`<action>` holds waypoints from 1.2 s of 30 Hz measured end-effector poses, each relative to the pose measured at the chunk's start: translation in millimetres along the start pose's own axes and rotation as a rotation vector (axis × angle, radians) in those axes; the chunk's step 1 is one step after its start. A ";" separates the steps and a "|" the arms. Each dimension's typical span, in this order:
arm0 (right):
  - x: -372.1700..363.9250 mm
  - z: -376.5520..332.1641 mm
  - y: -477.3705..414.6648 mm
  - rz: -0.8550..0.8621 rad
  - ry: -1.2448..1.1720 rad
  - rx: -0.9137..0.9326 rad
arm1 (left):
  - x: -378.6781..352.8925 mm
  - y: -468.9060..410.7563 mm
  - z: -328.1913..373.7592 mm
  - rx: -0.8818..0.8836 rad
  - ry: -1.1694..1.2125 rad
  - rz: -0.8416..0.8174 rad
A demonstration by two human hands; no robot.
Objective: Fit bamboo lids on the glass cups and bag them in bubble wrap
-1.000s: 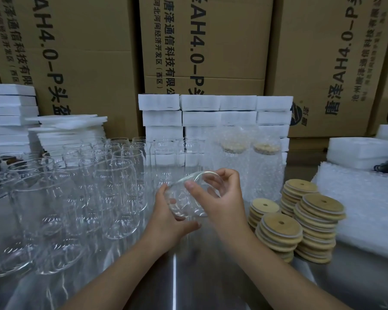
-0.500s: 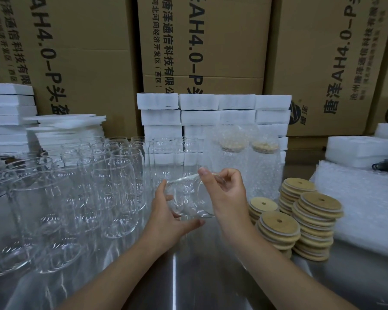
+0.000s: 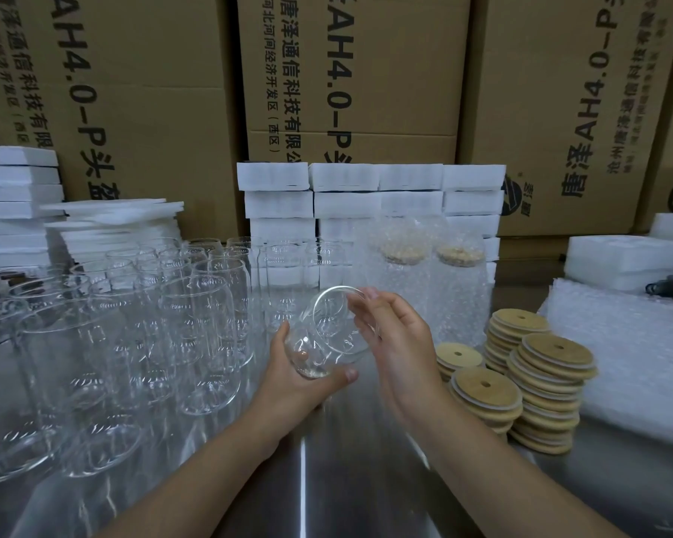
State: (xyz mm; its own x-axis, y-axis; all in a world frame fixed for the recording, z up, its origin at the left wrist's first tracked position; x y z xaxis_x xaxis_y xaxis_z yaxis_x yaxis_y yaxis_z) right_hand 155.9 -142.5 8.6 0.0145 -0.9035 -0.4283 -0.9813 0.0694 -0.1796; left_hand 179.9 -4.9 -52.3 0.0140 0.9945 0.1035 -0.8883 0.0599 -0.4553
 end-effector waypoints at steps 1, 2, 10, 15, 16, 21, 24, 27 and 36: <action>-1.0 -0.6 0.9 -0.017 0.001 -0.007 | -0.3 0.0 0.7 0.005 0.011 0.009; -2.2 -1.1 2.1 -0.037 0.008 -0.012 | -0.4 -0.2 0.4 0.013 0.028 0.019; -9.0 -0.5 8.9 -0.190 0.146 -0.052 | -0.1 -0.6 1.2 0.048 0.156 0.016; -10.2 2.1 10.3 -0.250 0.252 -0.032 | -0.4 0.1 4.2 0.051 0.161 0.014; -10.5 2.4 10.0 -0.263 0.273 -0.028 | 0.0 0.2 4.5 0.057 0.166 0.014; -10.9 2.7 11.0 -0.286 0.356 -0.001 | 1.4 0.9 5.0 0.091 0.151 0.006; -12.6 1.3 13.3 -0.250 0.423 0.049 | 1.2 -0.3 5.7 0.080 0.145 0.009; -13.6 0.8 15.6 -0.167 0.500 0.117 | -1.1 0.1 8.6 0.083 0.163 -0.029; -8.0 -0.2 14.5 -0.001 0.579 0.240 | -10.5 3.5 14.5 0.147 0.355 -0.147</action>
State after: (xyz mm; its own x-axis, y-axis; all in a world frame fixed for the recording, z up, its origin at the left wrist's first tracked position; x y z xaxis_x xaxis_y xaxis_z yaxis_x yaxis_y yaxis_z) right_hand 141.5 -134.3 9.6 -0.1570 -0.9815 0.1096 -0.9098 0.1005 -0.4027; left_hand 169.9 -16.3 -42.2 0.2805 0.9455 -0.1654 -0.9207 0.2163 -0.3248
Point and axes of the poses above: each hand's wrist, its own y-axis away from the middle knuckle, its own x-axis out of the back of the hand, z = x × y, the point moved 3 cm from there along -y, towards the middle knuckle, and after that the axes turned 13 degrees about -x, right-handed, at the moved point
